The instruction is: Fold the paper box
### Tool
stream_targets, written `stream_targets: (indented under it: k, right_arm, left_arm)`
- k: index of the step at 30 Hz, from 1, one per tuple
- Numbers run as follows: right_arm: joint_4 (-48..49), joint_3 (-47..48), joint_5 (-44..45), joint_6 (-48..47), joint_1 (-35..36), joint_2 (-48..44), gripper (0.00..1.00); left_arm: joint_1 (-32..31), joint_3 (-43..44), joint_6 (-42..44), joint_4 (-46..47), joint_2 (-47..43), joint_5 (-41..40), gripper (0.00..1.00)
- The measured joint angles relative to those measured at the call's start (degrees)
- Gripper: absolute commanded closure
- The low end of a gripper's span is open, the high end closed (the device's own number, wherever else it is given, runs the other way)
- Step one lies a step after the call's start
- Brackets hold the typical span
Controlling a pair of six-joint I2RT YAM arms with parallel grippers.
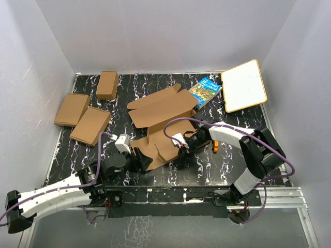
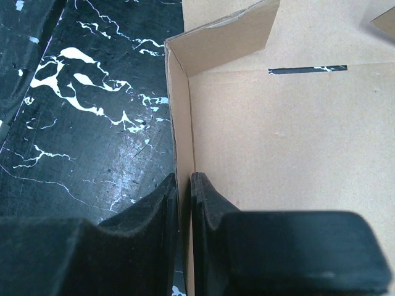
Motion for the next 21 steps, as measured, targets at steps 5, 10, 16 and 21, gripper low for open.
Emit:
stream_targets:
  k: [5,10,16,21]
  right_arm:
    - [0.0,0.0,0.0,0.0,0.0,0.0,0.82]
    - [0.0,0.0,0.0,0.0,0.0,0.0,0.82]
    - [0.0,0.0,0.0,0.0,0.0,0.0,0.82]
    - [0.0,0.0,0.0,0.0,0.1,0.0,0.82]
  left_arm:
    - [1.0,1.8,-12.1,-13.4,-0.6,-1.1,0.34]
    - [5.1,2.3,-17.3,-17.6,8.0,-0.6,0.3]
    - [16.0,2.0,-16.7,-12.6,14.3,3.1,0.57]
    - [20.2,0.0,-15.4,-1.7,18.4,7.0,0.73]
